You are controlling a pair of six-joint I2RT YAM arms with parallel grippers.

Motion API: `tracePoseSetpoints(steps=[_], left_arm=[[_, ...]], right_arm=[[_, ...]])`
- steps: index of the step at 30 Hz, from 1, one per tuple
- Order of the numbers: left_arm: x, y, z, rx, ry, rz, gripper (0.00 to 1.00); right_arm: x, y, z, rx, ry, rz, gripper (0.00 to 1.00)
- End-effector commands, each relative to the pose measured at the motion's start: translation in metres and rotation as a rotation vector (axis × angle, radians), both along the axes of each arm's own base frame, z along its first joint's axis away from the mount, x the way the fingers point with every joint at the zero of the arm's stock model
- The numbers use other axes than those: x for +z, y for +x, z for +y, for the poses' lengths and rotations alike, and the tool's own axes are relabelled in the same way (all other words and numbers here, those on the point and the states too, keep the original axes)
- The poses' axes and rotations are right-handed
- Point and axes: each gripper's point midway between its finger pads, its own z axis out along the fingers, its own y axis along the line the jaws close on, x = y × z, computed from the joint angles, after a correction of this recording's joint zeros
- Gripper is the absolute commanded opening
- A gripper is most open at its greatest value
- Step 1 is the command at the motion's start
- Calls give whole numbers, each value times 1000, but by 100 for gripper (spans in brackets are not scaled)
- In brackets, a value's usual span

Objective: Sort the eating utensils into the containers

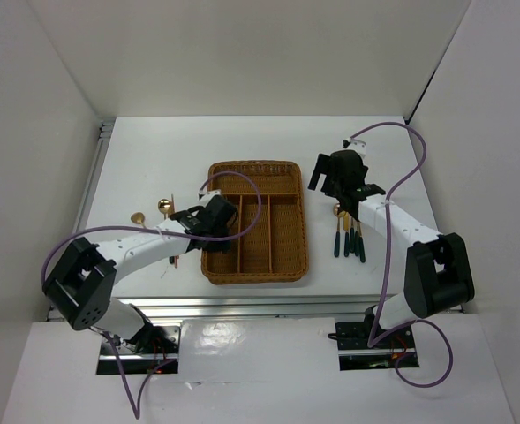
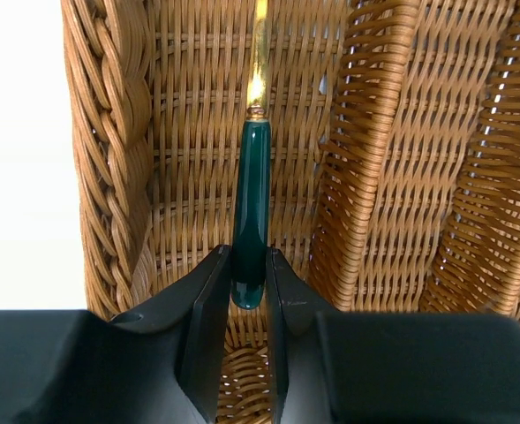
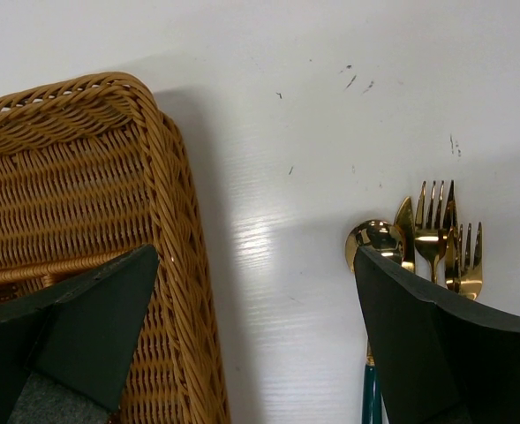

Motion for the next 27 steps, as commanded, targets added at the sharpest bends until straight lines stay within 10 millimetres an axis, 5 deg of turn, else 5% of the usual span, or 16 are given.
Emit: tracePoseSetpoints(steps=[1, 14, 18, 23, 27], left_arm=[[2, 7, -6, 21, -23, -22, 32], [-2, 5, -2, 18, 12, 1, 46], [34, 11, -5, 7, -22, -65, 52], [107, 14, 11, 23, -73, -250, 65], [130, 20, 67, 193, -41, -354, 79]], right_arm=[[11, 3, -3, -16, 9, -40, 100], [11, 3, -3, -16, 9, -40, 100], [11, 3, -3, -16, 9, -40, 100], [11, 3, -2, -9, 14, -38, 100], [11, 3, 0, 0, 20, -37, 100]])
